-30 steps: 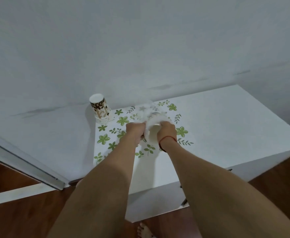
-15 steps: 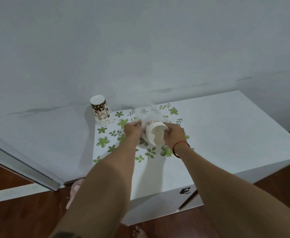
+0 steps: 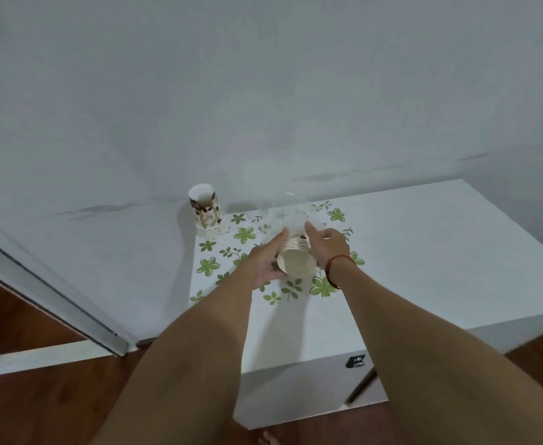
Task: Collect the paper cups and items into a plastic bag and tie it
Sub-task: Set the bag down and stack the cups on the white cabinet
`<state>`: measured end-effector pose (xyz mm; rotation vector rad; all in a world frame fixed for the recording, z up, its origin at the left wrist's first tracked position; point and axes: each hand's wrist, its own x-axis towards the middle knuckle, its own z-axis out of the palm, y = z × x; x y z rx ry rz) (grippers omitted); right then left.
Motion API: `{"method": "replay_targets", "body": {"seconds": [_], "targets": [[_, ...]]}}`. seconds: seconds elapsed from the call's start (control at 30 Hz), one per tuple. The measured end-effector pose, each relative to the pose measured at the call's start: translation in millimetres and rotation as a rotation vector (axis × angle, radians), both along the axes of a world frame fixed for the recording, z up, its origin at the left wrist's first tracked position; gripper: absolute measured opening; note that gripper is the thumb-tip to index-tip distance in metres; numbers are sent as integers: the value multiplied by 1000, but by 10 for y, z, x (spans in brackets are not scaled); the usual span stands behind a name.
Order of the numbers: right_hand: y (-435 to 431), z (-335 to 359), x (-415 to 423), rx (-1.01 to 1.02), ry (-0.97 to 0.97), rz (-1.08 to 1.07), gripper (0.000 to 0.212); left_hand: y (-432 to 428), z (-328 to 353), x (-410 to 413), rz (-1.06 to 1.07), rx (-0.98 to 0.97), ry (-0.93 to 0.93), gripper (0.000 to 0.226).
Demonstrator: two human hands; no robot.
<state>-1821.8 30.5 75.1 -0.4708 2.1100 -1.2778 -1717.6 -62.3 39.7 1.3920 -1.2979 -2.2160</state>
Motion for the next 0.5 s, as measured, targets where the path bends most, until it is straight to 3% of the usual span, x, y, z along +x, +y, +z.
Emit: {"method": "replay_targets", "body": {"seconds": [0.07,0.13,0.2,0.27,0.37,0.43,0.5], "targets": [[68,-23,19,-33,-54,-33,32,85,71,20,-28,21,7,52],[186,-37,1,-79,-183,20,70,166,139,44,-38,22,-6,46],[252,-33,-40,-112,-320,46,90,209,165,78,-32,-12,-35,58],[310,-6,-25,-78,-355,90,76,280,181,118,-41,-18,-49,58],[331,44,50,-49,-258,156,23,364,171,214,-42,-28,-26,38],[328,84,112,-86,-251,208,33,364,179,322,-12,-48,-13,35],[288,145,219,-91,-239,282,57,328,228,462,18,-73,-15,29]]}}
